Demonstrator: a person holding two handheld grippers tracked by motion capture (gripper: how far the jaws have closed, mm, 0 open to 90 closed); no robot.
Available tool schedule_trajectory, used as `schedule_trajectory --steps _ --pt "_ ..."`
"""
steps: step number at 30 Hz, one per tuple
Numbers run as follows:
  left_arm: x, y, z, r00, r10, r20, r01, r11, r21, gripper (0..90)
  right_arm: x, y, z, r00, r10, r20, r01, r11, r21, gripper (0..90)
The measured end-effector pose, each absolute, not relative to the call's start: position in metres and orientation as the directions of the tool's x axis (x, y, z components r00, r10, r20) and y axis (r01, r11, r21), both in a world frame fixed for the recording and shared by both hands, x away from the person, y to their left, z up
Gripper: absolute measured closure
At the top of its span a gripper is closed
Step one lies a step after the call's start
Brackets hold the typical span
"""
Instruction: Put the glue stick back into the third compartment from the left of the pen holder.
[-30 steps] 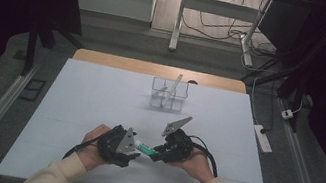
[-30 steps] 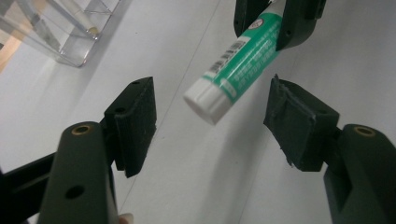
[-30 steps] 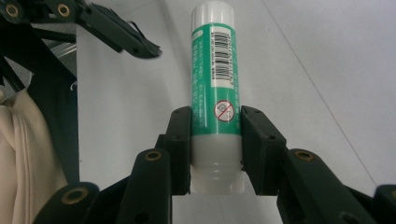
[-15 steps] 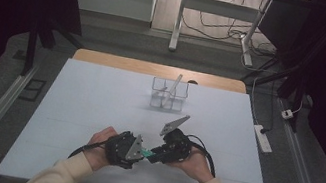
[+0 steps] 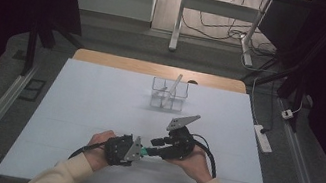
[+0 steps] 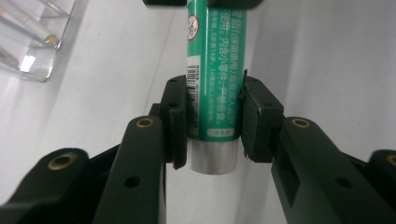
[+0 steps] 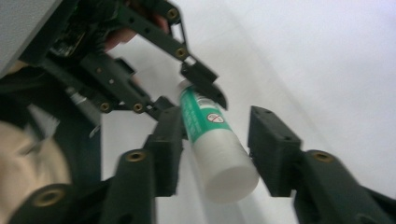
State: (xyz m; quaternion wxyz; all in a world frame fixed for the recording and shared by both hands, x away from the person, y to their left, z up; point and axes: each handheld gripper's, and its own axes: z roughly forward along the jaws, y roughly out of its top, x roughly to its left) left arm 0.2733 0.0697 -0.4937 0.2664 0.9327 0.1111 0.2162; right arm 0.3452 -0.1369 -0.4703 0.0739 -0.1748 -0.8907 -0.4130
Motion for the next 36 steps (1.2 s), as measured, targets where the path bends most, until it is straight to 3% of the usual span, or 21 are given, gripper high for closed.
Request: schedule_trajectory --steps 9,20,27,36 --pt "0.281 0.089 -0.487 0.848 0.449 0.281 0.169 -0.732 0.660 65.2 0.342 -0.154 -0.461 -0.915 0.360 0.183 0.337 0.432 0.837 37.9" --pt "0.283 0.098 -0.482 0.838 0.501 0.216 0.197 -0.647 0.737 65.2 0.340 -0.151 -0.468 -0.907 0.366 0.207 0.349 0.380 0.857 37.3" --pt "0.282 0.092 -0.483 0.844 0.493 0.210 0.189 -0.641 0.744 65.1 0.339 -0.145 -0.473 -0.906 0.350 0.237 0.365 0.365 0.856 41.8" --pt "0.283 0.086 -0.487 0.854 0.481 0.198 0.200 -0.655 0.729 64.9 0.340 -0.144 -0.473 -0.907 0.325 0.266 0.375 0.340 0.863 56.3"
